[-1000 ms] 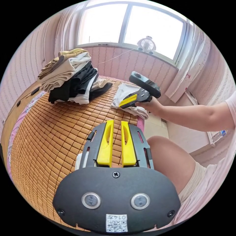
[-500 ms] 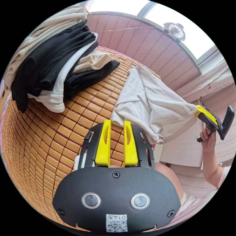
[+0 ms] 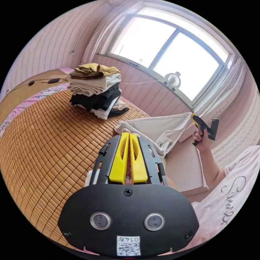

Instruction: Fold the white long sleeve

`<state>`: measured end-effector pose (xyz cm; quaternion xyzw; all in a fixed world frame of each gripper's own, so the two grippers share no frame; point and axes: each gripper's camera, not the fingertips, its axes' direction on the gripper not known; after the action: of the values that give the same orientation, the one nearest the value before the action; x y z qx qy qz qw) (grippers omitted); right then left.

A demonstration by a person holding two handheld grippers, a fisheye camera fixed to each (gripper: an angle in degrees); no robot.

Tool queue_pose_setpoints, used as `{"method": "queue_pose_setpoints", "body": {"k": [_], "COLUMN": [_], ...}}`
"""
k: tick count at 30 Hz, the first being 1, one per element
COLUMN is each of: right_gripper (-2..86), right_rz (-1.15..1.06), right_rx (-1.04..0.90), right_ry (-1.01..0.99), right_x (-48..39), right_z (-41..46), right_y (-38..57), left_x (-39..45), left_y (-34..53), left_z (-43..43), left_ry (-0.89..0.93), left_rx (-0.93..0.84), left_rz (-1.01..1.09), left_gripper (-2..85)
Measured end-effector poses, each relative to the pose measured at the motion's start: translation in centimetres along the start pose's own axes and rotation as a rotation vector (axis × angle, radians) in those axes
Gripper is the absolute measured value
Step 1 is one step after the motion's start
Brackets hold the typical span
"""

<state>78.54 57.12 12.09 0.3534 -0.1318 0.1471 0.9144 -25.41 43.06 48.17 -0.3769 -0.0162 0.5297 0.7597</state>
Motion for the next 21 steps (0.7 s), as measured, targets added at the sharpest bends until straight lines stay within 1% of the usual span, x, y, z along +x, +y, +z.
{"method": "queue_pose_setpoints", "body": {"k": [2,3,5,6,8,9,11,12,14,15,17,21], "right_gripper": [0.7,0.7,0.6,0.6,0.6,0.6,0.5,0.5,0.5,0.5,0.5,0.4], "right_rz": [-0.022,-0.036,-0.068,-0.067,-0.076,-0.082,-0.133,-0.151,-0.227,-0.246,-0.308,-0.385], "right_rx": [-0.032,-0.039,-0.065,-0.066,-0.091,-0.102,-0.137,-0.141,-0.133,-0.123,-0.065,0.024], "right_ry": [-0.039,-0.047,-0.099,-0.129,-0.274,-0.305,-0.402,-0.418,-0.465,-0.477,-0.536,-0.627], "right_x": [-2.1,-2.8,-5.8,-6.6,-9.9,-10.8,-15.2,-16.5,-21.3,-22.5,-26.5,-31.0], "right_z": [0.2,0.3,0.9,1.1,2.7,3.2,4.9,5.2,5.6,5.5,4.6,1.7], "right_y": [-0.3,-0.3,-0.4,-0.4,-0.2,-0.3,-1.0,-1.2,-2.6,-3.0,-4.8,-8.2], "left_x": [-0.4,-0.4,-0.4,-0.2,1.4,1.9,4.2,4.7,6.8,7.3,9.4,13.5], "left_y": [5.7,7.1,13.0,14.5,20.3,21.7,26.9,28.2,32.7,33.7,37.2,40.8], "left_z": [-9.7,-12.1,-21.3,-23.6,-32.1,-34.0,-41.1,-42.8,-48.7,-49.9,-54.6,-61.2], "left_ry": [-0.054,-0.062,-0.083,-0.099,-0.186,-0.214,-0.331,-0.353,-0.423,-0.442,-0.475,-0.548], "left_rx": [0.107,0.13,0.226,0.258,0.392,0.422,0.541,0.572,0.676,0.694,0.775,0.876], "left_rz": [-0.074,-0.092,-0.181,-0.2,-0.235,-0.24,-0.255,-0.256,-0.271,-0.269,-0.24,-0.162], "left_gripper": [-1.0,-1.0,-1.0,-1.0,-1.0,-1.0,-1.0,-1.0,-1.0,-1.0,-1.0,-1.0]}}
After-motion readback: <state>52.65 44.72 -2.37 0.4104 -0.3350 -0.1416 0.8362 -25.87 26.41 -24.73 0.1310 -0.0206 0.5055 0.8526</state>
